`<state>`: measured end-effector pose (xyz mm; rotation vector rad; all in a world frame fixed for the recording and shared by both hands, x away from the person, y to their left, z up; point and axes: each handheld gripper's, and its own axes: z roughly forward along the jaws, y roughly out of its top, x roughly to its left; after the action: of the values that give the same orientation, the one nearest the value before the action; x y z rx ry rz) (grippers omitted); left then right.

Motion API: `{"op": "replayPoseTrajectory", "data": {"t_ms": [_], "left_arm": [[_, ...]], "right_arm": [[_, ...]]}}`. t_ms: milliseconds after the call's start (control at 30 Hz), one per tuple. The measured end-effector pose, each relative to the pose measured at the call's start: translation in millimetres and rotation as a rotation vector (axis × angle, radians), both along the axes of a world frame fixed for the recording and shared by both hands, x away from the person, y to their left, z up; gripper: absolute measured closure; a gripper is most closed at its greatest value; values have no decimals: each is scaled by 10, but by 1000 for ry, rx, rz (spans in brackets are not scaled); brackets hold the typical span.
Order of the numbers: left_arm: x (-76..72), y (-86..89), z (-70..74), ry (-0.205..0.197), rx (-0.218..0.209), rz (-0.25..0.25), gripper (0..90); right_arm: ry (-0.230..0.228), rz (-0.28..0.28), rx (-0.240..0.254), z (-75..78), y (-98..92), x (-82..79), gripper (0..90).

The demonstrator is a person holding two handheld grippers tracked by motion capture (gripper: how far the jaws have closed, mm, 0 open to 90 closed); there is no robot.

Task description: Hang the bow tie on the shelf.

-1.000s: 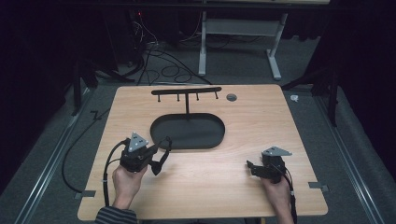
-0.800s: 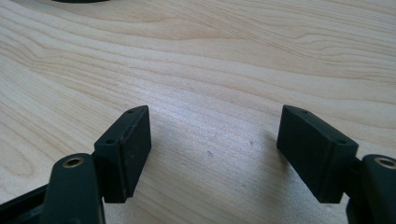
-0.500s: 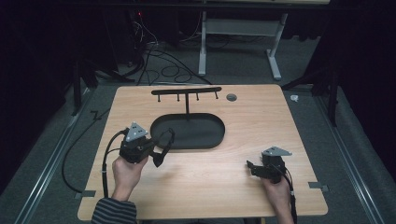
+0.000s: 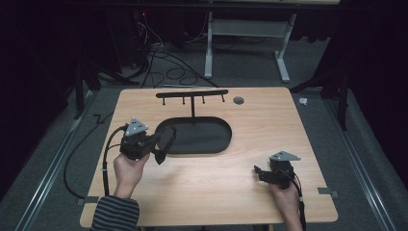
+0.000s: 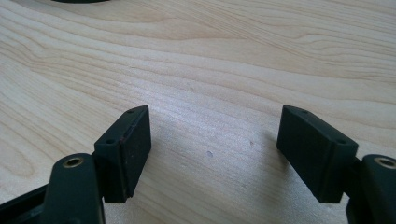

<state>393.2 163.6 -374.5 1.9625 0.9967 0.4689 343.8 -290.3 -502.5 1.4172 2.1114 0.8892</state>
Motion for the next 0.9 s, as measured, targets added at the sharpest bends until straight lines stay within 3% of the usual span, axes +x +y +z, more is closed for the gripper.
{"op": "replayPoseTrajectory", "data": {"t_ms": [267, 767, 900], "left_arm": [[62, 1, 52, -12, -3, 8, 899], [182, -6, 152, 6, 19, 18, 899], [204, -56, 225, -17, 33, 10, 899]], "right_arm": [[0, -1, -1, 0, 1, 0, 273], [0, 2, -2, 1, -4, 1, 273], [1, 0, -1, 1, -1, 0, 273]]}}
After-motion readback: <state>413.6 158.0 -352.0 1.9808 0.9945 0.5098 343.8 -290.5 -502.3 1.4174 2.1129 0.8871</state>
